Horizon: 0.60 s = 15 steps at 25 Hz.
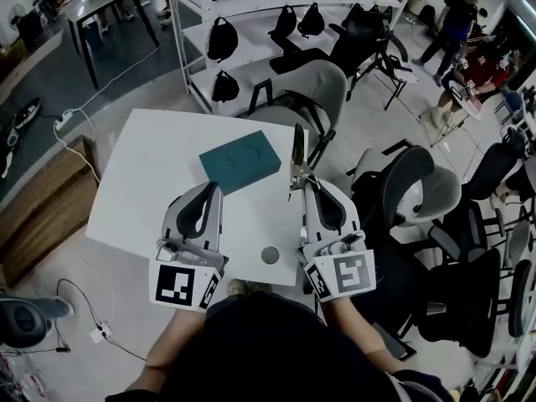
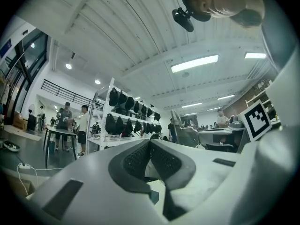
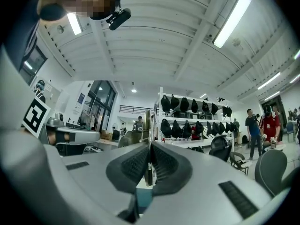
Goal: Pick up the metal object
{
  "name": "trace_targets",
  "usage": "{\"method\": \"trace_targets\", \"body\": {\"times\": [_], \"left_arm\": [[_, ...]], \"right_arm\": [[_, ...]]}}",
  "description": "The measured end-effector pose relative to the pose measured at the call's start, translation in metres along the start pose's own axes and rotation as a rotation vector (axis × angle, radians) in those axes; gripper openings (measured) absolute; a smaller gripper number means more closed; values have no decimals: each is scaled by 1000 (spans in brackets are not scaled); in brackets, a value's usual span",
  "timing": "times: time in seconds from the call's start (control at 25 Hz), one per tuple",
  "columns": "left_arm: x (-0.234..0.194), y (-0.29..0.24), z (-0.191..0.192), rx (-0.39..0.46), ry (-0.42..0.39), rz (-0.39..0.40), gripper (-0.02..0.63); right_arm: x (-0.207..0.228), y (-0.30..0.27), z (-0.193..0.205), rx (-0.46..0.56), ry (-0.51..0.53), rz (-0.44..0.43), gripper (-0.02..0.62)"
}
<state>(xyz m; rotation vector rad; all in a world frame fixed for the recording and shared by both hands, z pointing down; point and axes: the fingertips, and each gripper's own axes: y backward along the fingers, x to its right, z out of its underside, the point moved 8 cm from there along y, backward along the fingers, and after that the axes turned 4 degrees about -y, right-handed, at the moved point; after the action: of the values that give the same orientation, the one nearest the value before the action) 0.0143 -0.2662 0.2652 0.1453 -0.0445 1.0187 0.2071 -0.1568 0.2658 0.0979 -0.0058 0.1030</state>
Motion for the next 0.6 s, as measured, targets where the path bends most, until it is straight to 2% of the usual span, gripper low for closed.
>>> {"method": "trace_targets", "body": {"times": [0.6], "left_arm": [[21,6,-1,9,-16,-19,26]], "right_arm": [[15,16,7,-6,-47,-33,28]]}}
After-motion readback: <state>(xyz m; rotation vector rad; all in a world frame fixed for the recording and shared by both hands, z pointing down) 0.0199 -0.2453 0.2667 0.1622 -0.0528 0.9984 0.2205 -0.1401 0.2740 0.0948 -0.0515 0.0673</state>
